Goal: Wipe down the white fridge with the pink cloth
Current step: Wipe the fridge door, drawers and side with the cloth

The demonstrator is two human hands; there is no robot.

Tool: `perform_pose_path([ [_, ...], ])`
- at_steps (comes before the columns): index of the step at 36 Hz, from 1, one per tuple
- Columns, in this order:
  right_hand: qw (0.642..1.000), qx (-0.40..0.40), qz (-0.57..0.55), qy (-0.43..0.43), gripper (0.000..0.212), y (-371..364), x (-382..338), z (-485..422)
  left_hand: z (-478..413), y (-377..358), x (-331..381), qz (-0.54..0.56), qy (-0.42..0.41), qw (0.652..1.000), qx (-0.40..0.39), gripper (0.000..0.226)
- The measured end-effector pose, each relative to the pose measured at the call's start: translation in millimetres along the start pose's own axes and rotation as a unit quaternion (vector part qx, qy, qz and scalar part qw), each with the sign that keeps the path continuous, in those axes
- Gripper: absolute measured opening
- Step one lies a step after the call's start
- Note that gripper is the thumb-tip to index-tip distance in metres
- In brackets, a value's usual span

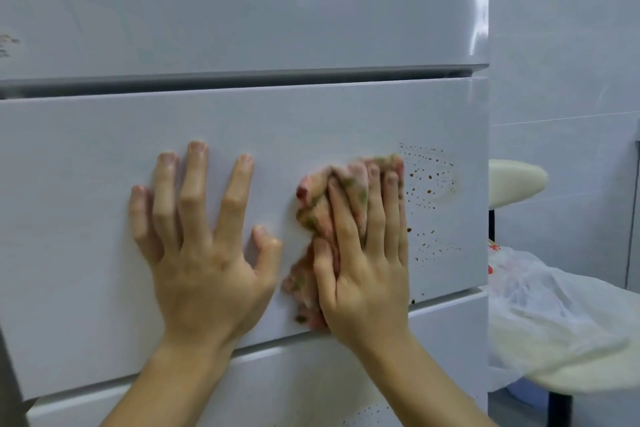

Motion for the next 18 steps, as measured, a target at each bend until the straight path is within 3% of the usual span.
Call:
perform_pose_path([
  [7, 0.998, -0.053, 0.012, 0.030, 0.056, 2.1, 17.2, 24.4, 1.5, -2.3, 1.7, -0.013, -0.031, 0.999, -0.016, 0.068],
  [15, 0.997, -0.007, -0.001, 0.077, 0.056, 14.3, 1.2, -75.0, 1.9, 0.7, 3.7, -0.008, -0.026, 1.000, 0.001, 0.065],
  [18, 0.999, 0.024, 0.004, 0.048, 0.056, 16.1, 1.2, -108.2, 2.2, -1.3, 5.0, -0.011, -0.024, 1.000, 0.003, 0.065],
])
Point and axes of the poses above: each hand's wrist, its own z-axis away from the middle knuckle, its own y-axis out of the back of the hand, x = y × z, the point moved 9 cm from there along -z, towards the middle knuckle, and after that the axes turned 12 degrees about -y, right-handed, at the moved point
